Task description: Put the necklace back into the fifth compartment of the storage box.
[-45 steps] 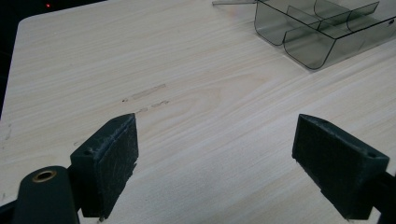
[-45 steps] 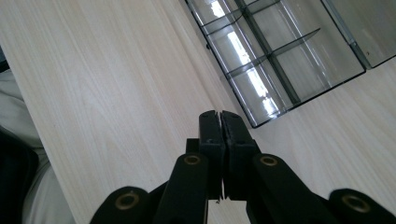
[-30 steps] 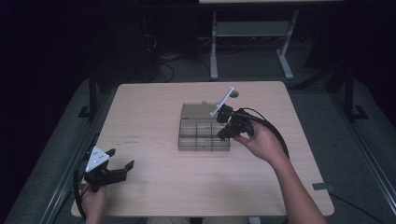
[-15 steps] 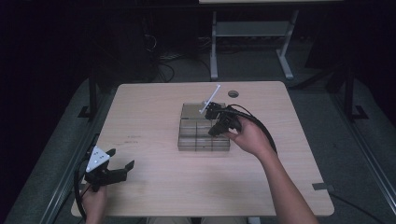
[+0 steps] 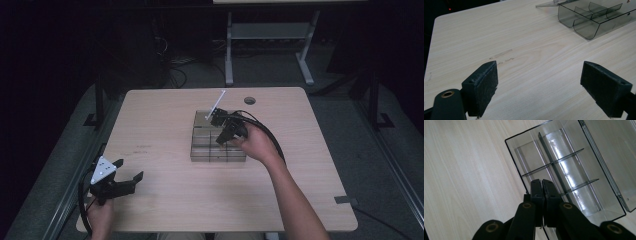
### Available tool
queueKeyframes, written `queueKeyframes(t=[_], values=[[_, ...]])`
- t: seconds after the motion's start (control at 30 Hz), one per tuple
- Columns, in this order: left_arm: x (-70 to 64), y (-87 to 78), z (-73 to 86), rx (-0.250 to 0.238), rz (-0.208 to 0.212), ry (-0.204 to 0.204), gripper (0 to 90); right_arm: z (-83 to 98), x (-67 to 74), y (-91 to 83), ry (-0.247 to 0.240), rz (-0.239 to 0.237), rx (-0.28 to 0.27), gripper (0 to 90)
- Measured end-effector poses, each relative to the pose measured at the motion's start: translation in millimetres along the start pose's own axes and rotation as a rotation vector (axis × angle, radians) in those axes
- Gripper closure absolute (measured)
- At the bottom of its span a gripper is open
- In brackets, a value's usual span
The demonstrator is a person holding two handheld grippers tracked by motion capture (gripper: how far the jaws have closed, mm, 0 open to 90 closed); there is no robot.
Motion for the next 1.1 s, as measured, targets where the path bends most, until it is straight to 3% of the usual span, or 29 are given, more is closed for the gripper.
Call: queueKeyframes(t=[0.67, 1.1], values=[[0.1, -0.5, -0.3, 0.003, -0.004, 0.009, 14.2, -9.4, -13.7, 36.9, 0.048, -0.021, 0.053, 87.9], [-0.2, -0.5, -0.4, -0.001, -0.003, 0.006, 14.2, -10.0, -19.1, 50.1, 0.067, -0.026, 0.078, 87.9]])
Point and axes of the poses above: each handheld gripper's, and its own axes: y roughly forward along the jaws, z roughly out of its underside, x roughly to its left, the point moved 1 cm from there along y, roughly forward along the jaws, and after that the axes turned 10 degrees about y, right-handed, at the moved point
